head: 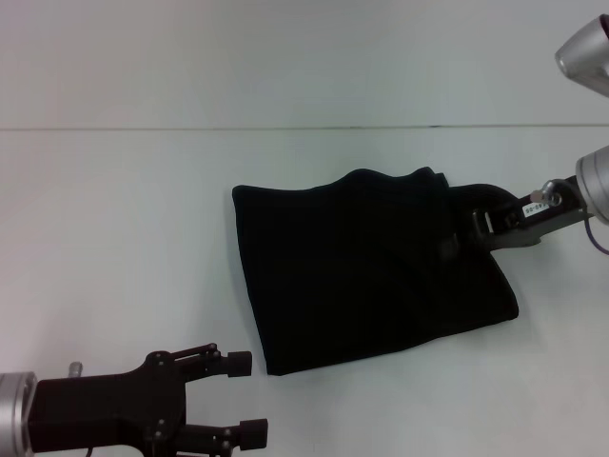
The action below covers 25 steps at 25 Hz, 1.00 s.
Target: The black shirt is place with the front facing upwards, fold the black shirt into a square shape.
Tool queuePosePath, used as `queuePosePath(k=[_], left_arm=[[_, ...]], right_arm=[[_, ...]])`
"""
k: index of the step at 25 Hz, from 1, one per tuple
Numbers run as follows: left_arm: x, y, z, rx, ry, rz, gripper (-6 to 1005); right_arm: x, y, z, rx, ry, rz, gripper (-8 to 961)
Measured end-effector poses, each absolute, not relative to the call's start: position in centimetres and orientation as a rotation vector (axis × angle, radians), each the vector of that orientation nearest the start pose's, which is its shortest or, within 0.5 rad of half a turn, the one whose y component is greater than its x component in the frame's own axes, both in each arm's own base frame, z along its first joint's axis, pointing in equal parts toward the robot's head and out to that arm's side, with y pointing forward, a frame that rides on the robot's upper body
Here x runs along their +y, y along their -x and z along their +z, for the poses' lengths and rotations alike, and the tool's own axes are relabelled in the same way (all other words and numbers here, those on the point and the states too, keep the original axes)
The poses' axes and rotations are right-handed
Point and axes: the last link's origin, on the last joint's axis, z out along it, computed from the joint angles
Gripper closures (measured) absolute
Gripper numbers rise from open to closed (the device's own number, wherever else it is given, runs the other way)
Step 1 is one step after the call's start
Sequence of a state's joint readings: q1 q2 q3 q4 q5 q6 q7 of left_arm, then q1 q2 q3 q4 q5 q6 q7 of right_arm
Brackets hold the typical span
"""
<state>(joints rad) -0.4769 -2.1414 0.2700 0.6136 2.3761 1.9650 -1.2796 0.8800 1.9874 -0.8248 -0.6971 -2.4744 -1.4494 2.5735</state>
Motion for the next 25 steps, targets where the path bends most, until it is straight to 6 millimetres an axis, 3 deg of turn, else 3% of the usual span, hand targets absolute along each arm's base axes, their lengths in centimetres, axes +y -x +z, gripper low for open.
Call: queuePosePath(k=[9,25], left_arm=[[24.8,27.8,-0.7,-0.783,2.868,-0.983,51],[25.1,27.6,-0.6,-0.791,2.874,-0.982,51]], right_arm=[[41.2,-21.4,4.4,1.623,2.386,0.095,922],[39.9,-25.3,5.3,1.680,2.295,0.143,922]])
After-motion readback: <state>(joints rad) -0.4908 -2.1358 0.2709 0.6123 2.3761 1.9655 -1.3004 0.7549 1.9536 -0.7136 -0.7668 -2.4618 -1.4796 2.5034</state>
